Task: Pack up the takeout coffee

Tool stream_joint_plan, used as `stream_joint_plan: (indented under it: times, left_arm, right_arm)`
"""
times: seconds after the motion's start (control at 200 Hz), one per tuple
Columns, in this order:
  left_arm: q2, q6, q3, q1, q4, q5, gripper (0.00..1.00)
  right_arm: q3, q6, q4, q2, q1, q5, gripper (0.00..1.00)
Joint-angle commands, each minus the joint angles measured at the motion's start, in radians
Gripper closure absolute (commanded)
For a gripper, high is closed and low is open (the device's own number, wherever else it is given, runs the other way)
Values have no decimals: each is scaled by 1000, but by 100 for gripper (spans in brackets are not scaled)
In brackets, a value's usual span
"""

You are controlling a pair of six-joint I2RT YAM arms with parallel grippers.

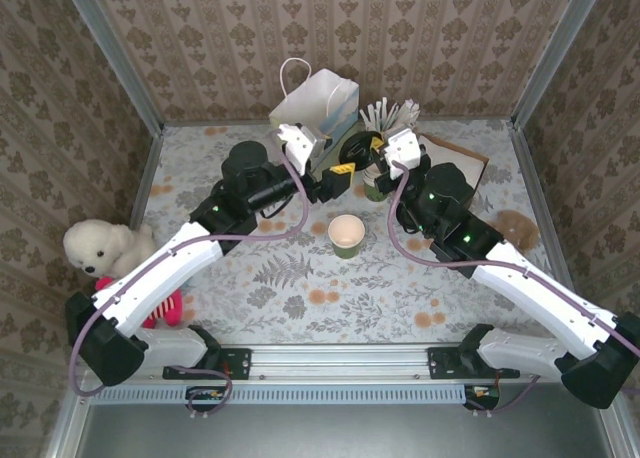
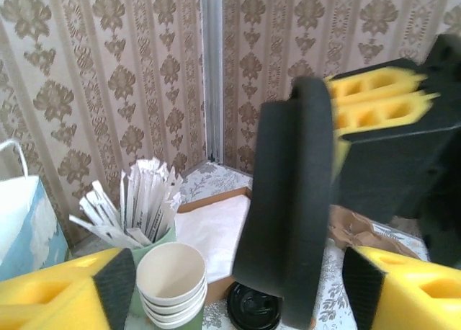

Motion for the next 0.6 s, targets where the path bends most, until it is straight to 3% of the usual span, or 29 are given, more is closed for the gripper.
stream_joint_plan:
  times: [0.0,0.29,0.425,0.52,0.595]
  left_arm:
    - [21,3,57,-5,42,-51,31]
    - [59,-9,92,-6,33,-33,60]
    - [72,3,127,1,-23,-17,81]
    - [77,9,145,12,-68,4,90]
    - [69,6,143,36,-81,42,93]
  right_arm:
    - [42,46,-12,5,10,37,100]
    - [68,51,-96,15,14,-68,97]
    - [93,42,-180,5,13,-153,90]
    - [119,37,-264,-24,4,-234,78]
    - [152,39,-372,-52,-31,-334,55]
